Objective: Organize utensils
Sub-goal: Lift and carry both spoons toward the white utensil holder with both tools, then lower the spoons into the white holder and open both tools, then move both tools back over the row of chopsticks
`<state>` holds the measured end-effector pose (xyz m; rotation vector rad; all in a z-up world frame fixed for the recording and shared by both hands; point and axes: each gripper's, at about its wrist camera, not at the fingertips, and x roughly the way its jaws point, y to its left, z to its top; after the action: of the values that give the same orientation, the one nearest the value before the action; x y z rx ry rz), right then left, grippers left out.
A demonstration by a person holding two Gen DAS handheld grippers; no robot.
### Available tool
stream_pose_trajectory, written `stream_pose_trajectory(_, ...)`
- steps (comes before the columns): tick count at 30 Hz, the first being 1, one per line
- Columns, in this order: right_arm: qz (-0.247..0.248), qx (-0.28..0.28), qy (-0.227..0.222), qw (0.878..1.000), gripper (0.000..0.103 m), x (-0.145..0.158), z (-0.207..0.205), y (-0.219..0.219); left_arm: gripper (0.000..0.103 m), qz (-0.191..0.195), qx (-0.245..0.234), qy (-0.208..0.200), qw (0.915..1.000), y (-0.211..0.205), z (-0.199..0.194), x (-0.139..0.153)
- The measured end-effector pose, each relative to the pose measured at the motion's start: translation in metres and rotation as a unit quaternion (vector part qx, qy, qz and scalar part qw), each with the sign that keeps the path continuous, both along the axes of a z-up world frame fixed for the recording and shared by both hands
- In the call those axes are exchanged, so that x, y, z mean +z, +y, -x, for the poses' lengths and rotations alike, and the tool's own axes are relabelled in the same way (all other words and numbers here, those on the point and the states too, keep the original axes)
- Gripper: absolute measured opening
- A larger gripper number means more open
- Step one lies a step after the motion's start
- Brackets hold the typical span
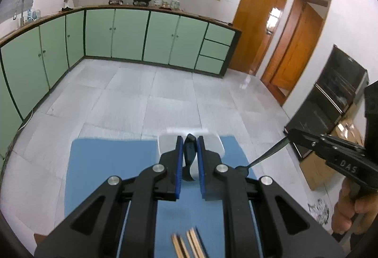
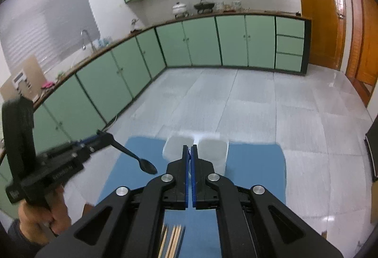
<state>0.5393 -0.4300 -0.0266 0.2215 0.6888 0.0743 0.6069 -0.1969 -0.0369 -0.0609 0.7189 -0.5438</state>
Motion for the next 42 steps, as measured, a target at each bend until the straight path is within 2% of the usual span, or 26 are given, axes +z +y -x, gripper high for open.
stream_pose_trajectory(3,0.002,-0.010,-0.005,1.000,0.002,-0.006,-0.036,-0.007,0.010,-0.006,0.010,0.005,0.9999,-0.021,-0.041,-0.016)
stream_pose_trajectory(7,0.011,-0.023,0.010,1.000,0.002,-0.039,-0.077,-0.016,0.010,-0.011,0.018,0.026,0.9994,-0.037,-0.077,-0.046)
stream_pose_trajectory(13,-0.010,-0.027,0.046,0.999,0.003,-0.085,-0.100,-0.035,0.012,-0.018,0.018,0.043,0.9987,-0.041,-0.097,-0.081)
stream_pose_trajectory(15,-0.002,-0.034,0.046,0.998,0.006,-0.089,-0.095,-0.037,0.018,-0.019,0.022,0.045,0.9986,-0.036,-0.097,-0.083)
stream_pose_trajectory(17,-0.004,-0.037,0.043,0.998,0.009,-0.088,-0.091,-0.039,0.034,-0.022,0.029,0.035,0.9987,-0.027,-0.090,-0.078)
stream_pose_trajectory(20,-0.001,-0.038,0.035,0.999,0.012,-0.083,-0.069,-0.038,0.043,-0.022,0.031,0.020,0.9991,-0.012,-0.075,-0.064)
stream_pose_trajectory(22,-0.002,-0.036,0.028,0.999,0.017,-0.078,-0.053,-0.036,0.046,-0.022,0.028,0.010,0.9993,0.001,-0.057,-0.051)
stream_pose_trajectory(23,-0.001,-0.035,0.024,0.999,0.018,-0.076,-0.043,-0.037,0.052,-0.023,0.029,0.002,0.9993,0.008,-0.043,-0.043)
stream_pose_trajectory(26,0.009,-0.035,0.006,0.999,0.028,-0.073,0.011,-0.033,0.061,-0.036,0.030,-0.029,0.9985,0.036,0.002,-0.032)
stream_pose_trajectory(28,0.019,-0.034,-0.008,0.999,0.033,-0.077,0.051,-0.029,0.065,-0.042,0.031,-0.038,0.9979,0.055,0.034,-0.033)
stream_pose_trajectory(30,0.028,-0.029,-0.016,0.999,0.033,-0.089,0.094,-0.021,0.067,-0.046,0.031,-0.045,0.9975,0.074,0.067,-0.039)
stream_pose_trajectory(32,0.034,-0.027,-0.015,0.999,0.035,-0.107,0.132,-0.012,0.070,-0.054,0.036,-0.052,0.9965,0.095,0.111,-0.055)
stream_pose_trajectory(38,0.041,-0.007,0.019,0.999,0.035,-0.194,0.243,0.043,0.073,-0.057,0.045,-0.039,0.9966,0.138,0.221,-0.122)
stream_pose_trajectory(42,0.051,0.011,0.038,0.998,0.035,-0.236,0.279,0.083,0.074,-0.060,0.042,-0.009,0.9973,0.149,0.279,-0.176)
